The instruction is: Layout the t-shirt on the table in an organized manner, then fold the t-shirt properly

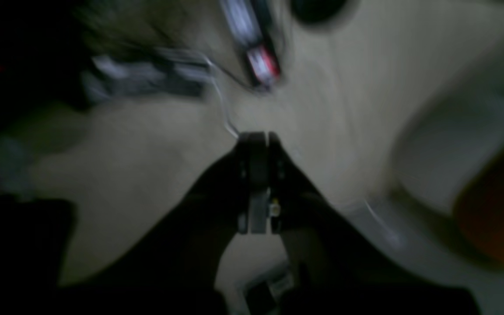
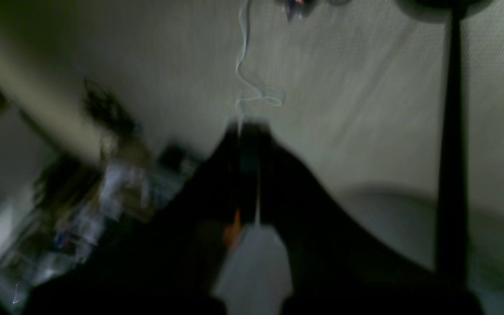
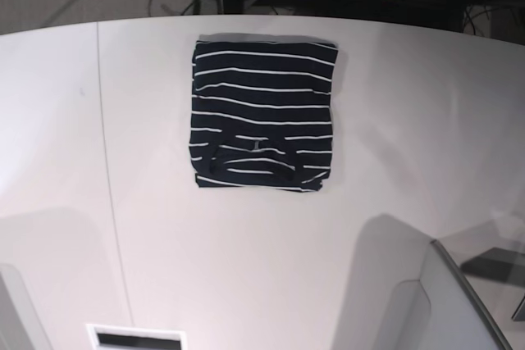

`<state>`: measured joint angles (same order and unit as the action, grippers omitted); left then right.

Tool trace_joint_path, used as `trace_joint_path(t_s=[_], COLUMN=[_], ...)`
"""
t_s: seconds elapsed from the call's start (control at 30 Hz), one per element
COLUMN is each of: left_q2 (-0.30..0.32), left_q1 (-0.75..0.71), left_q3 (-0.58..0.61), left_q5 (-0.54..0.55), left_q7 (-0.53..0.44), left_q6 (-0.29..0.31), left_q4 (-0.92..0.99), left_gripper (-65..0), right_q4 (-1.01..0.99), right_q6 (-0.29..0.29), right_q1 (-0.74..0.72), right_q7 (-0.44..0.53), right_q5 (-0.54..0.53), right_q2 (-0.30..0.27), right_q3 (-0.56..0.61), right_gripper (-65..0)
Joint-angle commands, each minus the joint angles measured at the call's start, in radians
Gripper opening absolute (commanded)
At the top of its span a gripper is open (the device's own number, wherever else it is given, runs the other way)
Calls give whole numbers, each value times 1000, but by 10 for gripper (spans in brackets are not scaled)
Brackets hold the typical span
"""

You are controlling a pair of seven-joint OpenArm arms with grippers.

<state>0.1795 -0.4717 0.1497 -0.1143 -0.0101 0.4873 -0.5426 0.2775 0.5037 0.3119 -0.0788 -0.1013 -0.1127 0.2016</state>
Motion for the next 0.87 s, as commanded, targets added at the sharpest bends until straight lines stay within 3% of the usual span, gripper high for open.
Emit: trace_joint_path(t_s=[0.0, 0.07, 0.13, 0.2, 0.3, 0.37, 0.53, 0.83], left_q2=[8, -5, -18, -16, -5, 7, 2, -42], left_q1=[41, 143, 213, 245, 271, 288, 328, 296], left_q3=[20, 81, 115, 120, 120, 120, 127, 120], left_q5=[5, 12, 14, 15, 15, 15, 15, 15], left_q7=[-47, -163, -279, -364, -382, -383, -380, -376], left_q6=[1, 1, 1, -26, -160, -233, -322, -348], left_q4=[89, 304, 447, 496, 496, 470, 441, 450], left_gripper=[-650, -650, -650, -650, -650, -650, -650, -650], right_q4=[-42, -102, -110, -110, -110, -108, -113, -108], right_q6=[10, 5, -49, -167, -354, -426, -442, -442], right_q1=[-10, -20, -20, -30, -33, -33, -64, -86], right_q7=[50, 138, 201, 239, 290, 343, 452, 462], right_q5=[-1, -2, -5, -7, -5, -2, -1, -1], right_q2=[15, 26, 37, 43, 44, 40, 37, -31], right_q3=[2, 0, -4, -4, -3, 3, 5, 6], right_gripper=[-650, -650, -650, -650, -650, -650, -650, -650])
